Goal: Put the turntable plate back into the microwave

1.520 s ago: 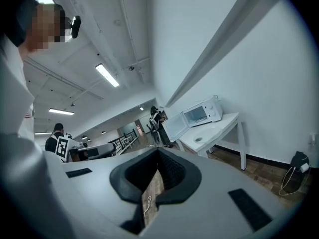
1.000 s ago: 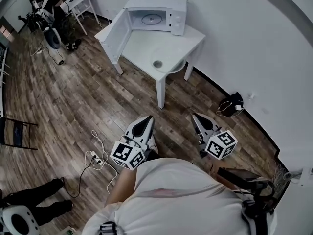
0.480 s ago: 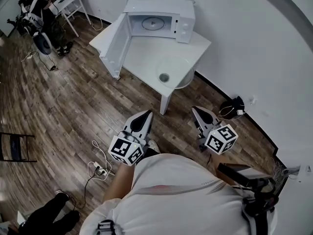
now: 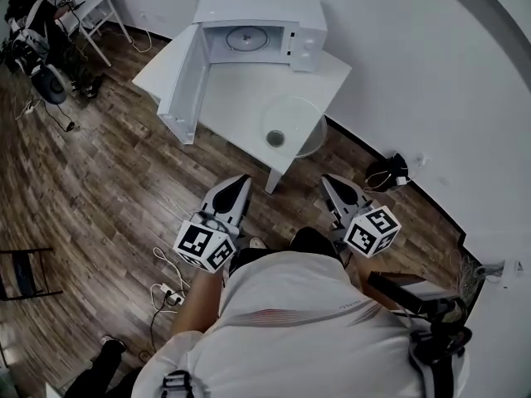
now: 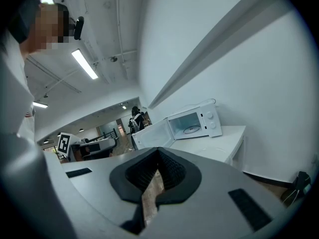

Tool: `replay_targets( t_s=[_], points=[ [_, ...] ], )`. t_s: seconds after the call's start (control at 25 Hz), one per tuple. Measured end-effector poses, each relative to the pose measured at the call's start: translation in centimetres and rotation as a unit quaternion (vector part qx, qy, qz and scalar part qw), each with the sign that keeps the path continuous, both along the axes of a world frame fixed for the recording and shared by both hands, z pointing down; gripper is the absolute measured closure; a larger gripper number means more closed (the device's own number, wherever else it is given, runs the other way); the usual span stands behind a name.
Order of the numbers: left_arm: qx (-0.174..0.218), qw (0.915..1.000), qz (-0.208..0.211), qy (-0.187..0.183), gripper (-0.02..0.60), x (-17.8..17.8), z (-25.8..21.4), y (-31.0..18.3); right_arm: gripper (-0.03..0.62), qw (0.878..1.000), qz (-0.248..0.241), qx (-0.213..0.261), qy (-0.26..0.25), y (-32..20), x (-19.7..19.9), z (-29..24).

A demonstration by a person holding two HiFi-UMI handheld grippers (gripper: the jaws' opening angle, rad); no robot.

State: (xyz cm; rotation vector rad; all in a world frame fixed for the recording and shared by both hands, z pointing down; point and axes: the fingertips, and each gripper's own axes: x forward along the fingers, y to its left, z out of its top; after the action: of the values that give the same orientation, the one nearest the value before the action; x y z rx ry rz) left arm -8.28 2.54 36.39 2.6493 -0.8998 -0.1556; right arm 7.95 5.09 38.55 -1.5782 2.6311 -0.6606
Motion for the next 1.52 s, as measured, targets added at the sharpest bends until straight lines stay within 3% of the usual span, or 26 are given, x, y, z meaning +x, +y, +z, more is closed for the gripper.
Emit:
replay_targets(
  t_s=[0.16, 0.44, 0.72, 1.04, 1.24, 1.52],
  points=[
    [-0.013, 0.9999, 0.01, -0.006, 0.571, 1.1, 0.9, -1.2, 0.589, 1.0, 0.008, -0.004, -0.004, -1.9, 1.0, 0.2],
    [-0.02, 0.9996, -0.01, -0.019, 0.571, 3.0, 1.8, -5.4, 0.59, 1.0, -0.008, -0.003, -0.023, -7.0, 3.4, 1.4],
    [-0.026, 0.9985, -0.025, -0.041, 0.571, 7.9, 2.3, -11.0, 0.589, 0.999, -0.008, -0.013, -0.046, -12.7, 8.9, 2.8],
    [-0.039, 0.9965, -0.029, -0.068, 0.571, 13.8, 3.6, -15.5, 0.589, 0.991, -0.027, -0.064, -0.112, -17.5, 15.4, 7.2],
    [-0.048, 0.9963, -0.022, -0.068, 0.571, 15.6, 5.3, -17.5, 0.547, 0.975, -0.006, -0.133, -0.176, -19.0, 18.1, 12.2],
    [-0.08, 0.9929, 0.001, -0.088, 0.571, 15.8, 8.5, -18.9, 0.459, 0.931, 0.028, -0.229, -0.284, -19.2, 18.9, 20.9]
  ],
)
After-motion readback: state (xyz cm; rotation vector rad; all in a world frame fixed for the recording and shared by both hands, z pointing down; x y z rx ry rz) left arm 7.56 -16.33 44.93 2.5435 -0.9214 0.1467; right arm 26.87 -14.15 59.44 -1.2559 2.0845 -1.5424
